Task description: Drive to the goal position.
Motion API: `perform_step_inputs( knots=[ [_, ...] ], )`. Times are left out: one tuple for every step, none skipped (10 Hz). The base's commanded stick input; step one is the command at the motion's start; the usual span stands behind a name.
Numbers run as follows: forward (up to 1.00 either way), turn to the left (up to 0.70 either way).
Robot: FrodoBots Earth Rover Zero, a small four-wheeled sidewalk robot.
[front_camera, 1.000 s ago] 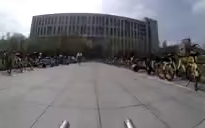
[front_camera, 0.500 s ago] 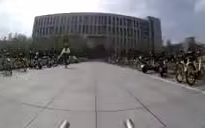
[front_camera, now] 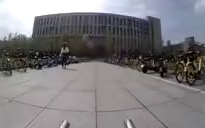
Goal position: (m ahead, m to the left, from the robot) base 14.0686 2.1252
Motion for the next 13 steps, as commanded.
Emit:
perform_step_inputs(
  knots=[
    [1.0,0.0],
    [1.0,0.0],
    [1.0,0.0],
    [1.0,0.0],
    [1.0,0.0],
    [1.0,0.0],
    [1.0,0.0],
    [1.0,0.0],
    [1.0,0.0],
    [1.0,0.0],
    [1.0,0.0],
    [1.0,0.0],
    [1.0,0.0]
  ],
)
